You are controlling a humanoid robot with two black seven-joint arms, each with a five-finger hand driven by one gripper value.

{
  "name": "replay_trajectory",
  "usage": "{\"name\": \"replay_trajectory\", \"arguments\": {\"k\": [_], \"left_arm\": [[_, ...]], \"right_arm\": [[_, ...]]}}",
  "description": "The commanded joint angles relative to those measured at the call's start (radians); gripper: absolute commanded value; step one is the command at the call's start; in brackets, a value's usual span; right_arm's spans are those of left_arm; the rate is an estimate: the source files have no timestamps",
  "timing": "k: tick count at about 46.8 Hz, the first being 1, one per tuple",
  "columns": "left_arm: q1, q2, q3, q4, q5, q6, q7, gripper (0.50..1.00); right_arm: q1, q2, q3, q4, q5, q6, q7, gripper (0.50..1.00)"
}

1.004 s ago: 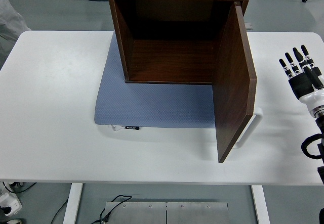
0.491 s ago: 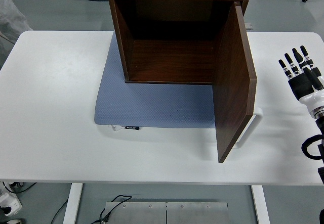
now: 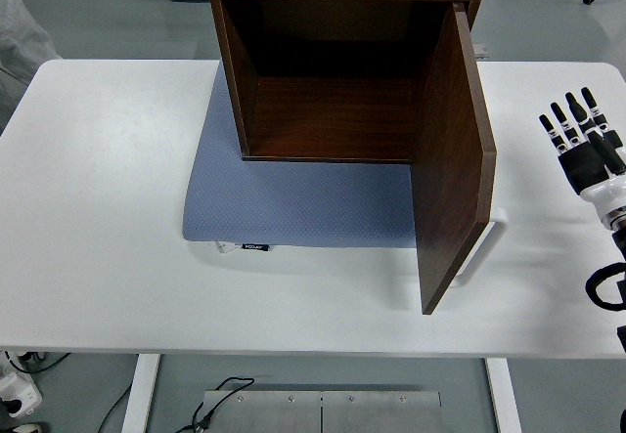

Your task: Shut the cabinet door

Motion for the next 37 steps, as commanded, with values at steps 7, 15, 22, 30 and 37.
{"name": "replay_trajectory", "arguments": {"k": [7, 15, 22, 30, 37], "left_arm": [[0.0, 0.0, 0.0, 0.0, 0.0, 0.0, 0.0, 1.0], [0.0, 0.0, 0.0, 0.002, 0.0, 0.0, 0.0, 1.0], [0.0, 0.0, 0.0, 0.0, 0.0, 0.0, 0.0, 1.0], [0.0, 0.0, 0.0, 0.0, 0.0, 0.0, -0.001, 1.0], [0.0, 0.0, 0.0, 0.0, 0.0, 0.0, 0.0, 1.0]], "right_arm": [[-0.029, -0.009, 0.002, 0.0, 0.0, 0.038, 0.0, 1.0], [-0.075, -0.044, 0.003, 0.052, 0.0, 0.054, 0.002, 1.0], [-0.133, -0.087, 0.005, 0.146, 0.0, 0.054, 0.0, 1.0], [-0.205, -0.124, 0.005, 0.247, 0.0, 0.054, 0.0, 1.0], [-0.288, -0.144, 0.003, 0.333, 0.0, 0.073, 0.0, 1.0]]}}
